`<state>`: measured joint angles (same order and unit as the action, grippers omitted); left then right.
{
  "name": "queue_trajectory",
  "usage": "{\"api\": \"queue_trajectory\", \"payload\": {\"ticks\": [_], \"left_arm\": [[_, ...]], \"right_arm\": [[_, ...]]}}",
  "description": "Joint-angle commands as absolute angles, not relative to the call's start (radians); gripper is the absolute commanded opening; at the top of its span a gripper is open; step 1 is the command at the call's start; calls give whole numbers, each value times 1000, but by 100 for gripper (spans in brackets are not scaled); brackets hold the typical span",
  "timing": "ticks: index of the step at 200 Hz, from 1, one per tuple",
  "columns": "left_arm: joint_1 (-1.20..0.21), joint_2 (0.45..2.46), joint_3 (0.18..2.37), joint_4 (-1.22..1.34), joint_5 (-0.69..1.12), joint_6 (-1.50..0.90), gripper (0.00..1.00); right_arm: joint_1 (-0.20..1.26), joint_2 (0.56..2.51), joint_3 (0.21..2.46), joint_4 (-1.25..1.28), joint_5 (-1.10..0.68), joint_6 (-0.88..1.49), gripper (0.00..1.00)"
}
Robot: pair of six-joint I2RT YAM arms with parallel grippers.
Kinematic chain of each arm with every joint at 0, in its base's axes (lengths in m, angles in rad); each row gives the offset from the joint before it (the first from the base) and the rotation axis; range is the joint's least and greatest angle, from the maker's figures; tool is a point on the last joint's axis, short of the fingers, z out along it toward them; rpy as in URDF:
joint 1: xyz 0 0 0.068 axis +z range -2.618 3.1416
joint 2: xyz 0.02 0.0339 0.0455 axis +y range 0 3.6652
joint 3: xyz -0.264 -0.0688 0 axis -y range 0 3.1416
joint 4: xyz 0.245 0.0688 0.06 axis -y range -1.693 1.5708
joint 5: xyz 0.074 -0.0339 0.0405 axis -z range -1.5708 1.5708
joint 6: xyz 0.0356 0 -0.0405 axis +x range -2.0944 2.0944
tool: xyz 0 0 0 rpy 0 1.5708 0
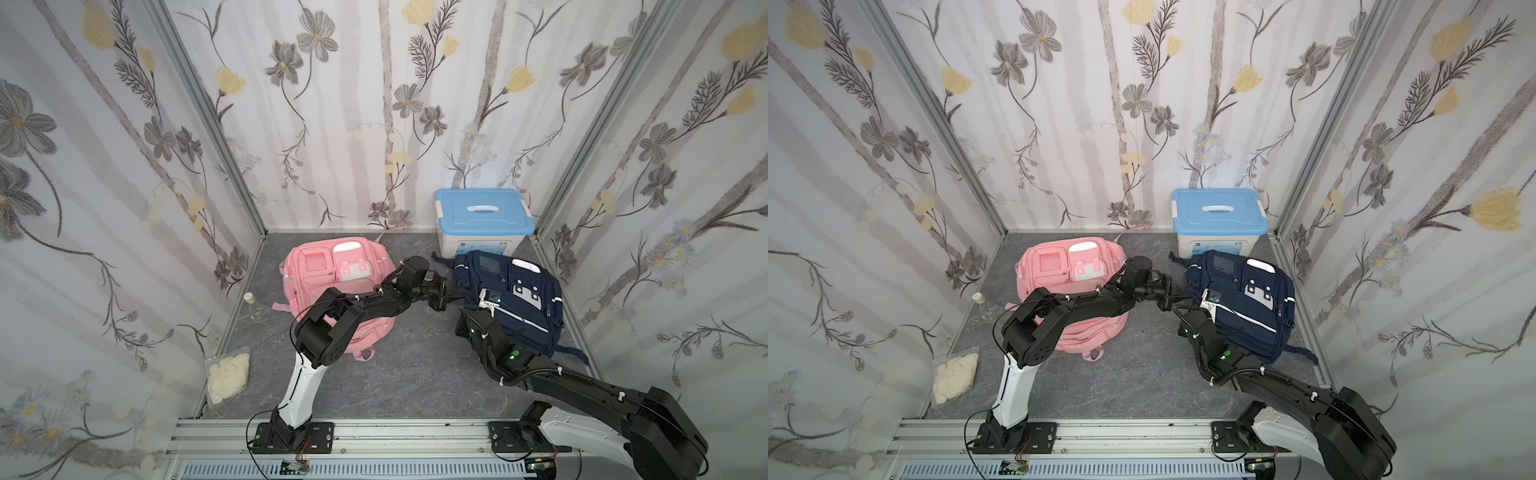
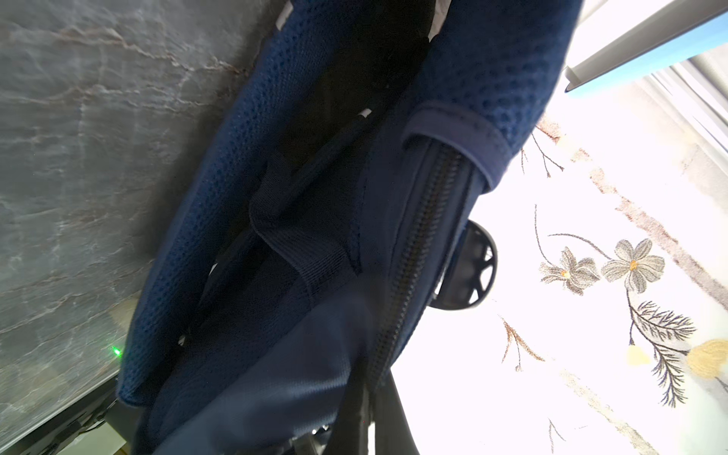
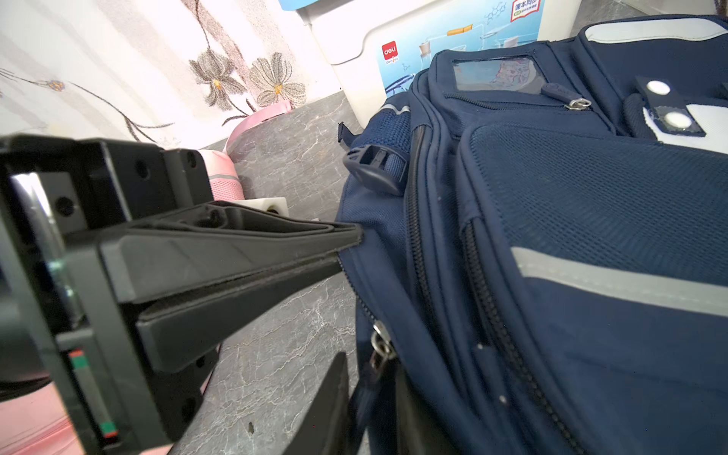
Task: Zip up the backpack
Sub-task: Zip the zipper on the backpack.
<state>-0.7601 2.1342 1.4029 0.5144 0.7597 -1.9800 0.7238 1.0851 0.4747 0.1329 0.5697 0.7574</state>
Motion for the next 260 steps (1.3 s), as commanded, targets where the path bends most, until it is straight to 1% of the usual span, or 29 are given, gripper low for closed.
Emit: {"api": "queue_trajectory", "payload": {"ticks": [1, 21, 51, 81, 133, 183, 200, 238, 260], "left_arm": [[-762, 2115, 1389, 635, 801, -2085, 0], [-762, 2111, 1378, 636, 797, -2080, 0], [-761, 2142, 1408, 643, 795, -2087, 0], [-749, 2193, 1446, 663, 775, -2114, 0], [-726, 2249, 1551, 645, 727, -2123, 0], [-711, 2261, 1538, 650, 707, -2125, 0], [-694, 2258, 1514, 663, 708, -2128, 0], [-638, 2239, 1477, 629, 735, -2087, 0], [-607, 2232, 1460, 614, 748, -2065, 0]], "right_arm": [[714, 1092, 480, 167, 605, 747, 15], [700, 1080, 481, 166, 579, 736, 0], [700, 1060, 485, 121, 519, 756, 0], [715, 1034, 524, -89, 446, 811, 0], [791, 860, 454, -284, 456, 909, 0], [797, 733, 460, -473, 429, 942, 0], [796, 728, 463, -499, 397, 940, 0], [798, 791, 483, -551, 254, 906, 0], [798, 802, 488, -562, 216, 888, 0]]}}
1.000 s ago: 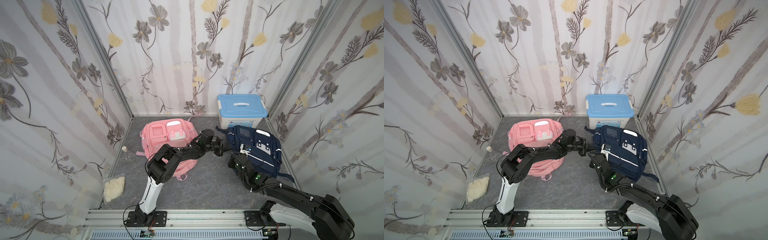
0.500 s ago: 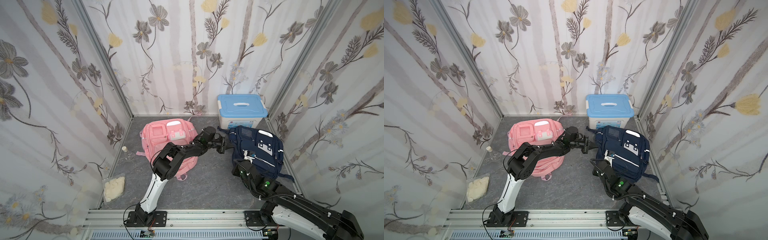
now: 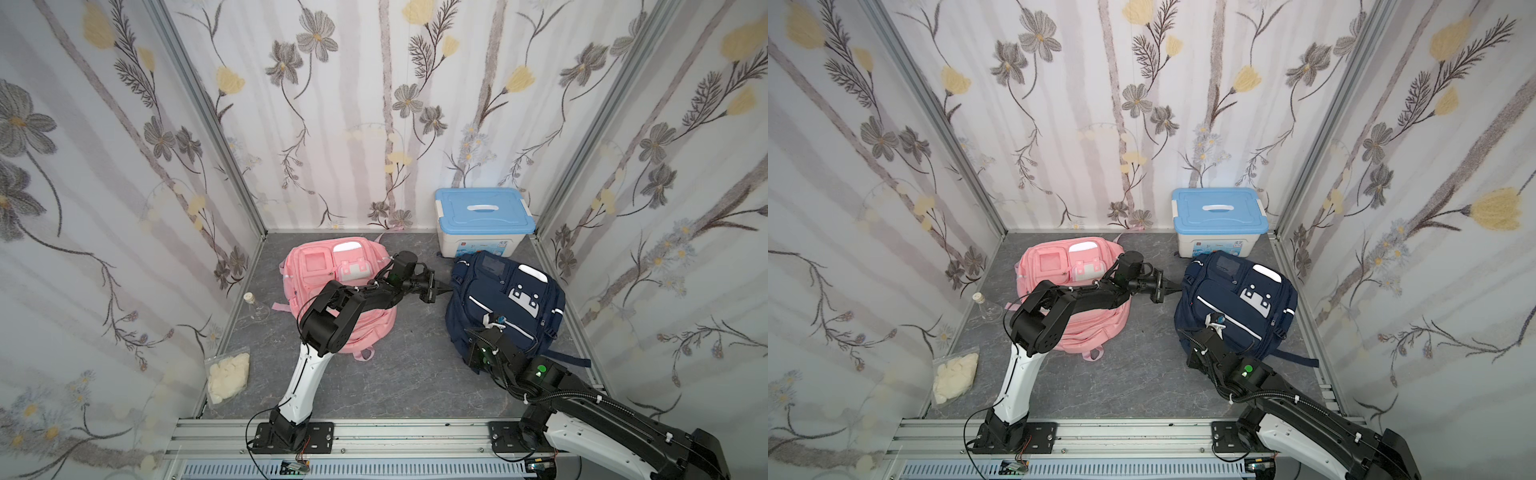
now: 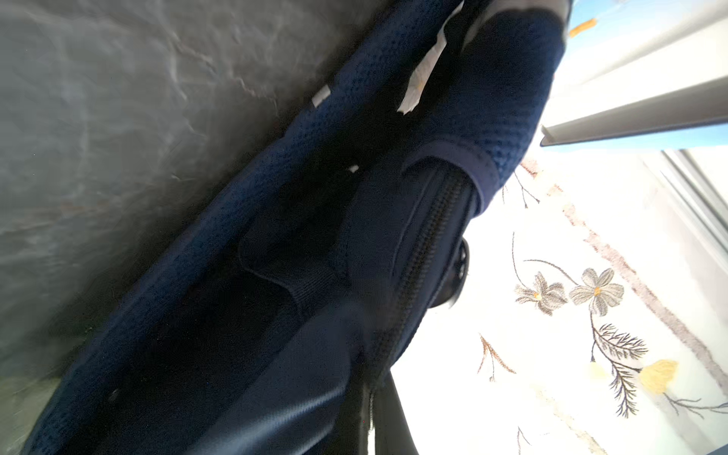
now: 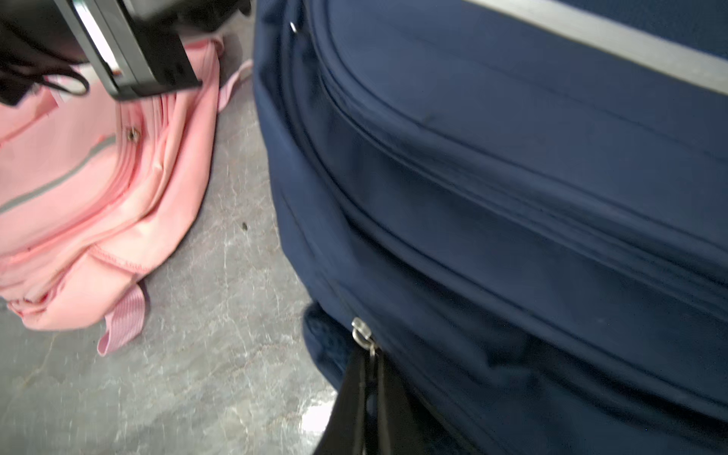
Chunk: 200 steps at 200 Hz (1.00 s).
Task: Zip up the backpack
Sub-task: Zip the zipper on the backpack.
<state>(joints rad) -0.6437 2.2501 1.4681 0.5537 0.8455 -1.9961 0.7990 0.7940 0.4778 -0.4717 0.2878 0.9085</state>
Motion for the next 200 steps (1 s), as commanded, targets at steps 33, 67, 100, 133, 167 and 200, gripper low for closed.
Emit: {"api": "queue_trajectory", "payload": {"ticks": [33, 67, 100, 133, 167, 200], "left_arm": [[-565, 2238, 1460, 576, 780, -2025, 0], [-559, 2251, 1467, 533, 817, -1986, 9], [-552, 2250, 1513, 406, 871, -1883, 49], [-528, 2180, 1508, 243, 888, -1730, 74], [-535, 2009, 1335, 178, 905, -1686, 73], [-577, 1831, 1177, 77, 893, -1652, 70]], "right_arm": [[798, 811, 499, -596, 149, 870, 0], [798, 860, 543, -596, 120, 821, 0], [797, 922, 583, -596, 103, 792, 0], [789, 951, 626, -595, 119, 785, 0], [770, 984, 677, -594, 92, 765, 0], [764, 1015, 703, -581, 85, 761, 0]]}}
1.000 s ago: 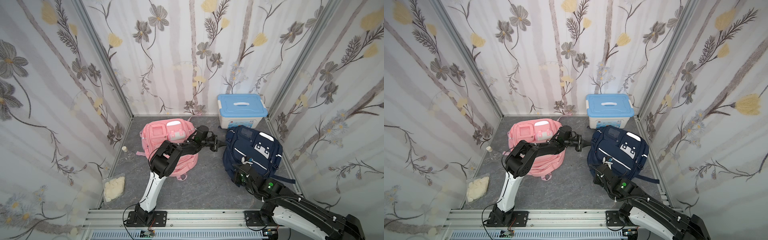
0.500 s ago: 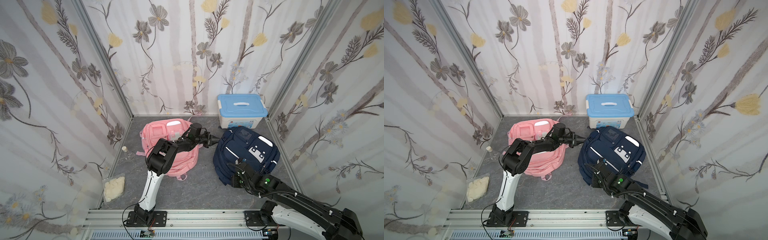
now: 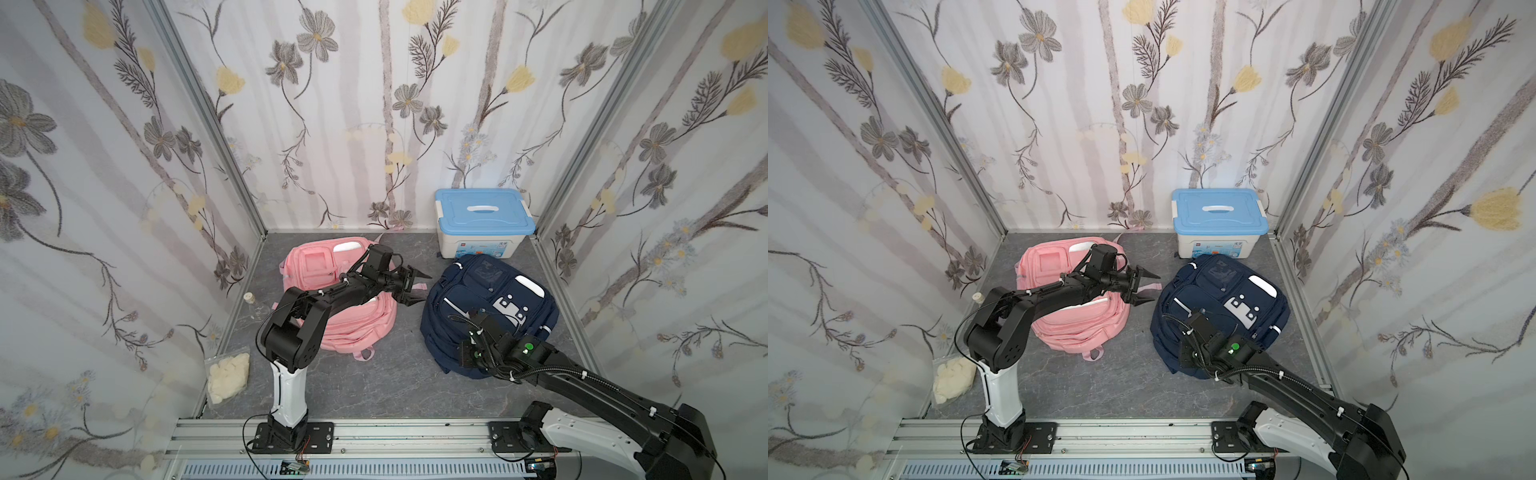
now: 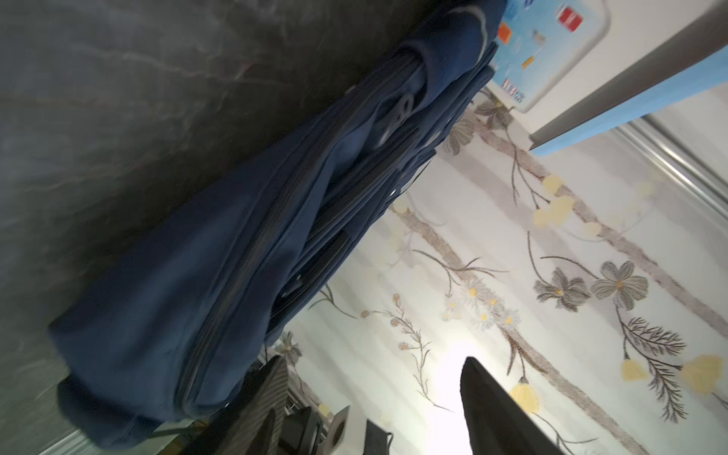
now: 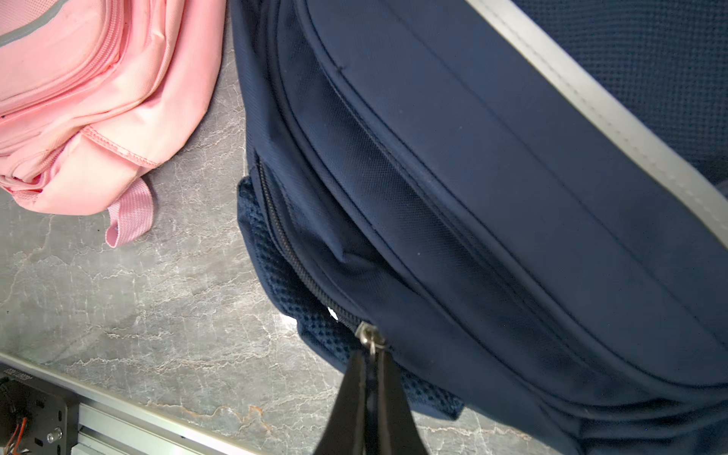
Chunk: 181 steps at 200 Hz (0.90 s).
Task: Zip up the backpack
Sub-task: Zip the zipper on the backpack.
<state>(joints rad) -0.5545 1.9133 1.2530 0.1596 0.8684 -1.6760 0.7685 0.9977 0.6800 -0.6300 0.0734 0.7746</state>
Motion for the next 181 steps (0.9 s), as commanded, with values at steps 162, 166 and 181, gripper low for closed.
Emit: {"api": "queue_trajectory", "payload": {"ticks": [162, 166, 181], "left_arm": [[-804, 1852, 1133, 25, 856, -1676, 47], [-804, 1859, 1140, 23, 857, -1671, 47], [-804, 1885, 1163, 14, 858, -1655, 46]], "right_arm": [[761, 1121, 812, -531, 62, 694, 0], [761, 1123, 816, -530, 57, 692, 0], [764, 1122, 819, -528, 44, 689, 0]]}}
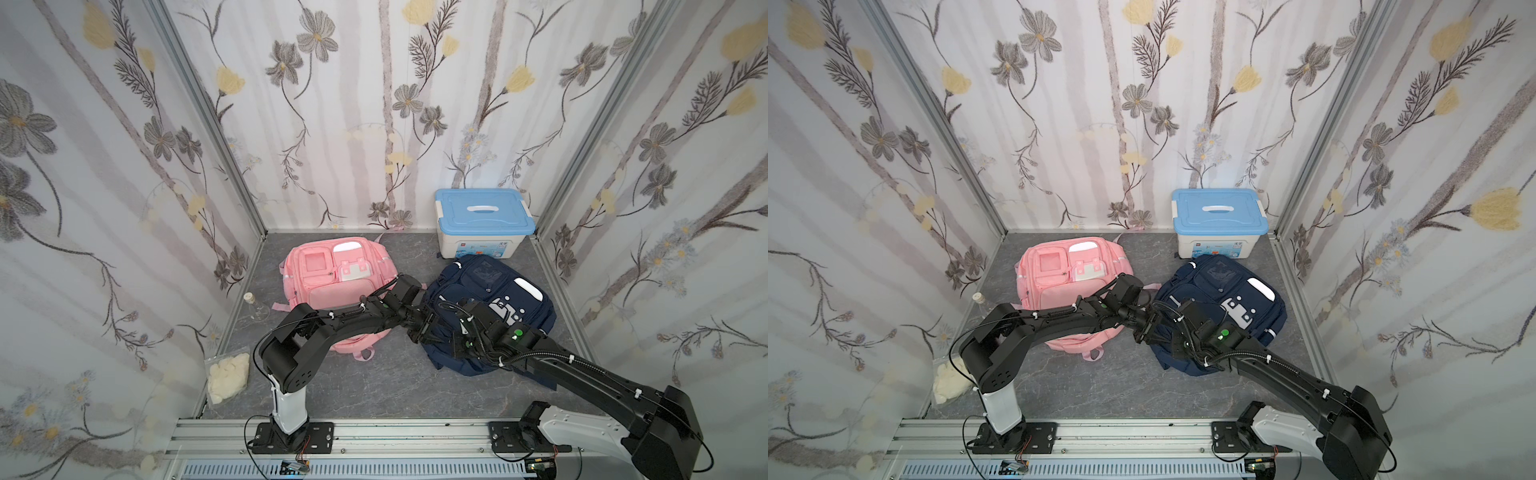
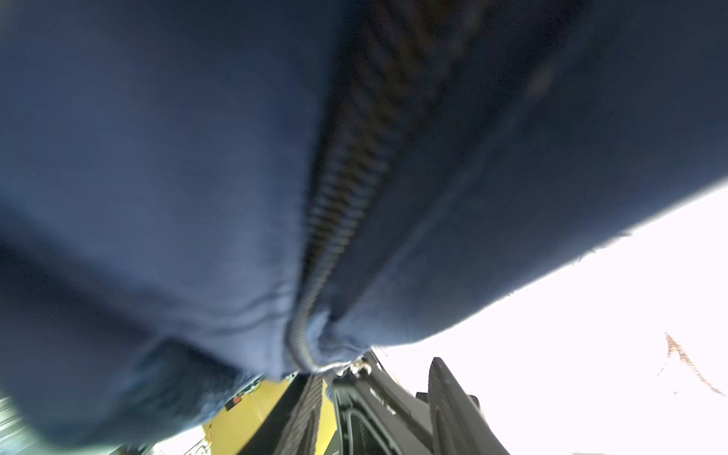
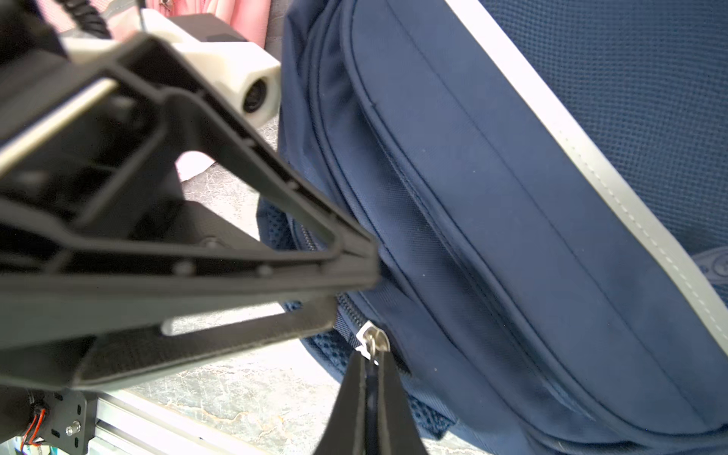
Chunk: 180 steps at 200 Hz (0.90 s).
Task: Zip up the backpack
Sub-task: Zip the zipper on the backpack.
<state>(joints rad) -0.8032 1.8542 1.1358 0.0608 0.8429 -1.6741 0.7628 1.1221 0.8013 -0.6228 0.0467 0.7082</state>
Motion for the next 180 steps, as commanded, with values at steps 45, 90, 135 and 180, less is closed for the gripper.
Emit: {"api": "queue_trajectory", "payload": {"ticks": [45, 90, 135, 180], "left_arm": [[-804, 1976, 1212, 46, 868, -1649, 12], [-776, 2003, 1220, 60, 873, -1651, 0], [-715, 1998, 1241, 4, 880, -1605, 0], [-673, 1995, 1281, -15, 888, -1595, 0]], "right_arm": [[764, 1102, 820, -531, 4, 672, 0], [764, 1078, 801, -571, -60, 652, 0], [765, 1031, 795, -654, -113, 611, 0], [765, 1025, 800, -726, -155, 582, 0]]}}
